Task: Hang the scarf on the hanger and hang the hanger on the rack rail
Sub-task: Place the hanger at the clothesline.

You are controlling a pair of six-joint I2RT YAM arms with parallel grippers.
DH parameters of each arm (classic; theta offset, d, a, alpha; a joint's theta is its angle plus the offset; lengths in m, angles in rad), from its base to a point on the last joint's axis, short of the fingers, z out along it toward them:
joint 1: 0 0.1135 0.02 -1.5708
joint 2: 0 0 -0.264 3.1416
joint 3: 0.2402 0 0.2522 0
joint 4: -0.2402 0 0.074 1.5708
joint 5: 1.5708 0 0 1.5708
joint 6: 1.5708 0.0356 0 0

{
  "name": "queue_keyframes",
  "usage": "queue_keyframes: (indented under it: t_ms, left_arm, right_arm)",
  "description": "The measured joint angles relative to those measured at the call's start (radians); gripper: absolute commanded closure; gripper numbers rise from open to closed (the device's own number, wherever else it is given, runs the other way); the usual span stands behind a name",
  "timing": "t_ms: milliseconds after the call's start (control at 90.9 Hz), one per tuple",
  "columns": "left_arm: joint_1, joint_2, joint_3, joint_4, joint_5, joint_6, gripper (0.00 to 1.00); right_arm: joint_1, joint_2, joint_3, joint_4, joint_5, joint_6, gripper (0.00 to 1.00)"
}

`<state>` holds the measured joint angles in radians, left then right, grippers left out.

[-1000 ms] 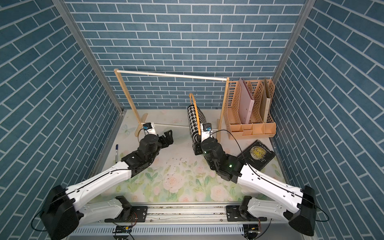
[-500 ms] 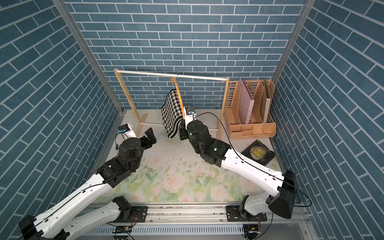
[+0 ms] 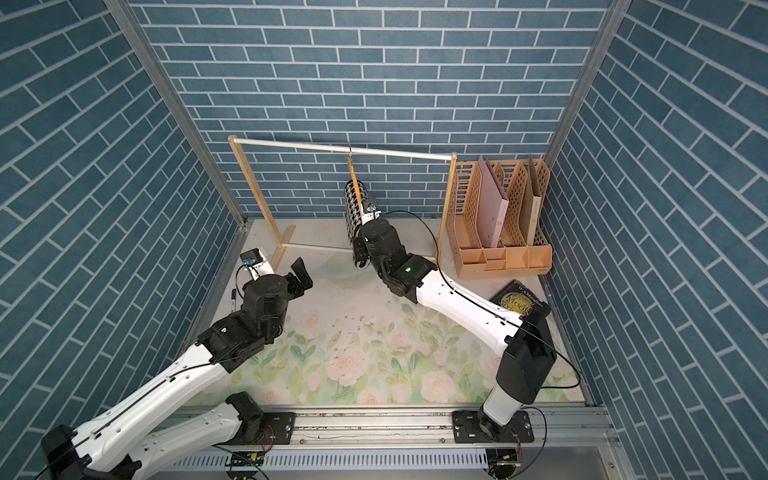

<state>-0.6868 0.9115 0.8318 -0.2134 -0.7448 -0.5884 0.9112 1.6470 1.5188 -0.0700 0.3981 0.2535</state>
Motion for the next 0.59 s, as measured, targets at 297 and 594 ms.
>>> queue_keyframes:
  t_ms: [297,594]
  left_arm:
    - [0.000,0.000,0.000,0.002,-0.022,0.027,0.01]
    - [0.000,0.000,0.000,0.007,-0.026,0.044,0.01]
  right_arm:
    - [-0.007,0.037,0.040,0.014,-0.021,0.000,1.00]
    - [-0.007,0.048,-0.022,0.073,-0.027,0.012,1.00]
